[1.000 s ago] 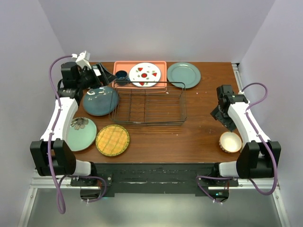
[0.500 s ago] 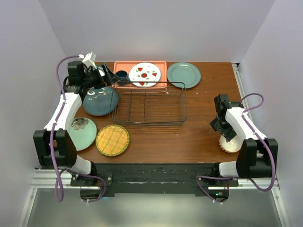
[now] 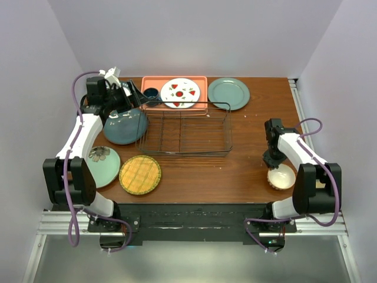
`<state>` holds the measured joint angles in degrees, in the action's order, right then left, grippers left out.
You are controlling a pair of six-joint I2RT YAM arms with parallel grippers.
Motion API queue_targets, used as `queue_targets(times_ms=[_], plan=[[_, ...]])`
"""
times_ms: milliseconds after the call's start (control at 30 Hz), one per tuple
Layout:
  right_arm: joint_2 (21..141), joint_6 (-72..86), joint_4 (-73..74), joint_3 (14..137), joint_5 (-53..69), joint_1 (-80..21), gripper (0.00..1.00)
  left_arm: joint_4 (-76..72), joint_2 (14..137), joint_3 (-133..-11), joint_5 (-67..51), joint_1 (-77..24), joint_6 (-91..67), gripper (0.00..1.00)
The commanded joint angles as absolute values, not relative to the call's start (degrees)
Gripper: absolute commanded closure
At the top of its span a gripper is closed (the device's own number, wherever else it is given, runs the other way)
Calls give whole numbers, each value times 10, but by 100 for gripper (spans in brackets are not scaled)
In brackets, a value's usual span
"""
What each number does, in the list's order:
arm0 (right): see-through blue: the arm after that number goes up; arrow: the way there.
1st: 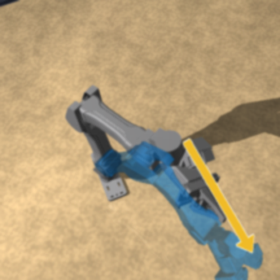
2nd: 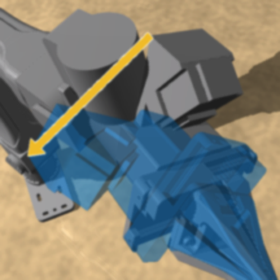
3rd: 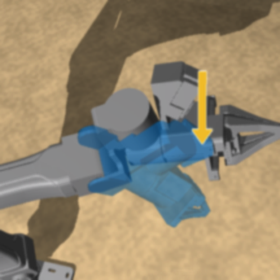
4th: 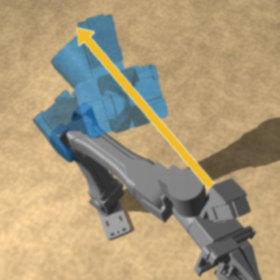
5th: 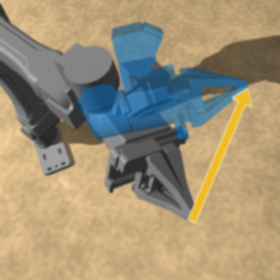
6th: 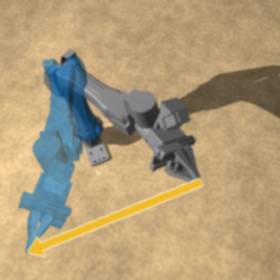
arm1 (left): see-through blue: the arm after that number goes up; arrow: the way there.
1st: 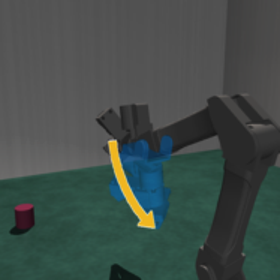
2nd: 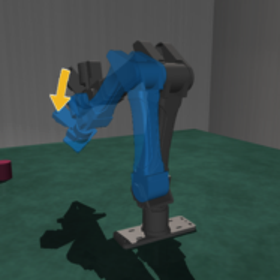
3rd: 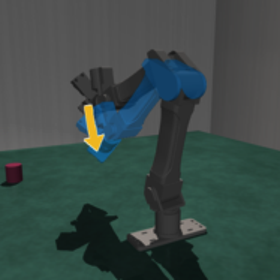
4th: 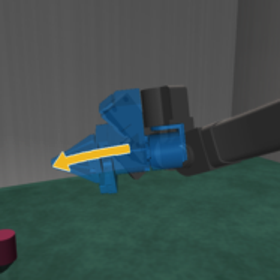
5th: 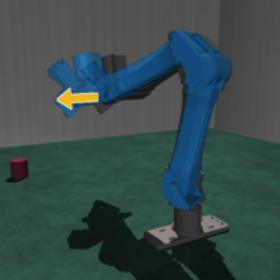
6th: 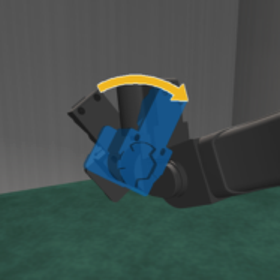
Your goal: Load the mixed dishes into the dish rack
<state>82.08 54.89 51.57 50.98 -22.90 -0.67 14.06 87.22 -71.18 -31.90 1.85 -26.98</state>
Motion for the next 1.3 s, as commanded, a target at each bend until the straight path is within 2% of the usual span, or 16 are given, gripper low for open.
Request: queue_targets(times_ms=[0, 100, 500, 767, 867, 1000, 1133, 1267], plan=[[832, 561, 496, 520, -222, -6, 88, 163, 879, -744, -295, 17, -272, 0], [831, 561, 493, 526, -216, -6, 100, 171, 884, -748, -290, 18, -271, 0], [770, 499, 377, 546, -125, -5, 100, 186, 893, -762, -285, 18, -271, 0], [721, 480, 349, 625, -98, -5, 100, 211, 873, -765, -228, 24, -273, 0], [686, 483, 303, 634, -67, -6, 100, 215, 867, -761, -218, 27, -277, 0], [650, 511, 148, 606, 20, -7, 100, 216, 866, -755, -224, 28, -281, 0], [664, 536, 44, 603, 67, -53, 100, 209, 860, -740, -234, 28, -286, 0], [728, 515, 4, 666, 83, -130, 100, 206, 858, -724, -248, 28, -287, 0]])
